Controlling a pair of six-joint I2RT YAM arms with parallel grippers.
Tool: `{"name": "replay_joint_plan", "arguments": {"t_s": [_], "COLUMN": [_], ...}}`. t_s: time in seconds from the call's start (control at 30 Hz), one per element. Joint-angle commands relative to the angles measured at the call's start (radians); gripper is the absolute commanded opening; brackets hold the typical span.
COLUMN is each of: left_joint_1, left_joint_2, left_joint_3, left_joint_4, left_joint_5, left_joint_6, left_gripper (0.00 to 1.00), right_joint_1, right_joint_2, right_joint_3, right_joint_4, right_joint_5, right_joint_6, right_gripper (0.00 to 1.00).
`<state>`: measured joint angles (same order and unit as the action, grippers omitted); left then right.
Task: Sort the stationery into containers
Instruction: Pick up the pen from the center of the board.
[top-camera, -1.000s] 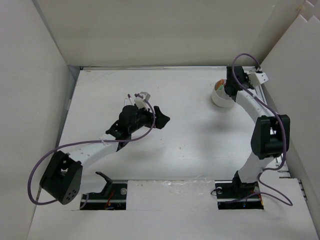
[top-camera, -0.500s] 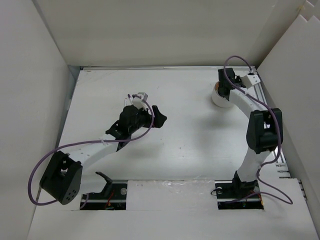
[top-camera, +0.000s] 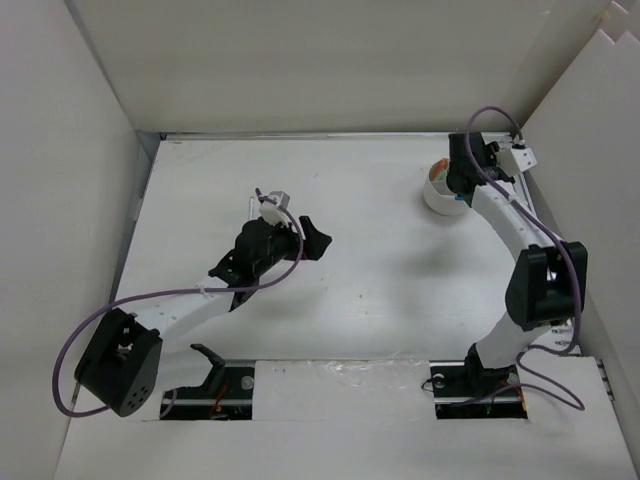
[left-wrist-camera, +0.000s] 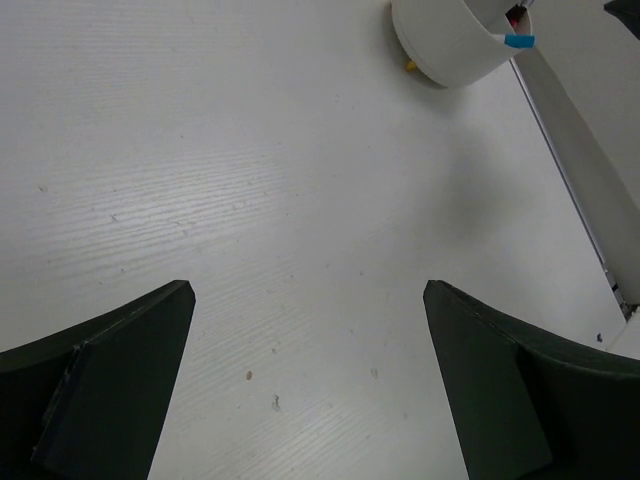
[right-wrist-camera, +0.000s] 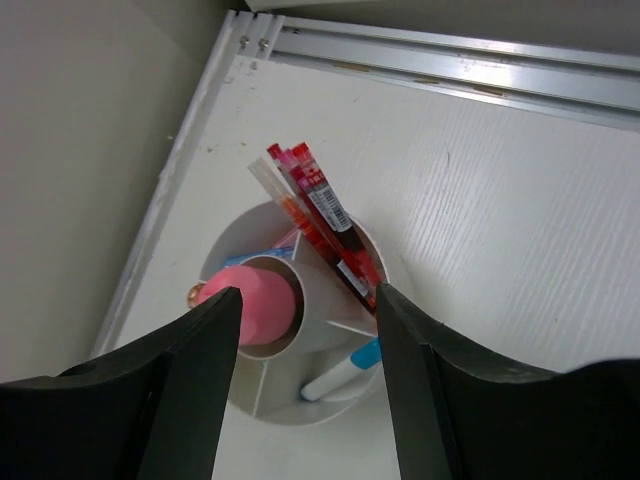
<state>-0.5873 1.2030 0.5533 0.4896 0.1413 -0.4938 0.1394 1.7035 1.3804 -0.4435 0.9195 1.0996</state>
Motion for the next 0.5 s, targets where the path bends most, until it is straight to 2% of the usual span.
{"name": "replay_joint_plan", "arguments": {"t_s": [0.0,0.1,0.13,0.17,0.2,0.23,0.27,0.3,0.37,0.47], "left_joint_1": [0.007,0.041,0.041,0.041,0.041,0.041,0.041,0.041,0.041,0.05], "left_joint_2": [-0.054,-0.054,-0.054,-0.054,-0.042,-0.033,-0.017,-0.001,0.061,0.139], "left_joint_3": [0.01,0.01,0.02,0.02,0.043,0.056,0.072,0.089,0.151,0.23], "left_joint_4": [0.017,-0.006,-0.006,-0.025,-0.051,-0.072,-0.098,-0.121,-0.209,-0.323], "left_joint_5": [-0.072,-0.097,-0.124,-0.152,-0.214,-0.25,-0.285,-0.32,-0.432,-0.523], "left_joint_6": [-0.015,-0.028,-0.028,-0.028,-0.037,-0.037,-0.037,-0.037,-0.037,-0.037], "left_gripper": [0.99,0.97,0.81,0.7,0.36,0.36,0.23,0.23,0.17,0.3], "right_joint_1": [0.008,0.023,0.049,0.061,0.072,0.089,0.101,0.117,0.172,0.253], "right_joint_2": [-0.126,-0.237,-0.269,-0.335,-0.369,-0.402,-0.466,-0.496,-0.539,-0.562], "right_joint_3": [-0.024,-0.099,-0.16,-0.196,-0.236,-0.276,-0.359,-0.401,-0.463,-0.489], "right_joint_4": [0.017,0.047,0.083,0.107,0.136,0.169,0.249,0.29,0.347,0.359], "right_joint_5": [-0.051,-0.112,-0.131,-0.161,-0.262,-0.324,-0.385,-0.443,-0.568,-0.608], "right_joint_6": [0.011,0.011,0.011,0.002,0.002,-0.007,-0.007,-0.026,-0.035,-0.062], "right_gripper": [0.62,0.62,0.62,0.57,0.48,0.37,0.24,0.02,0.0,0.0]}}
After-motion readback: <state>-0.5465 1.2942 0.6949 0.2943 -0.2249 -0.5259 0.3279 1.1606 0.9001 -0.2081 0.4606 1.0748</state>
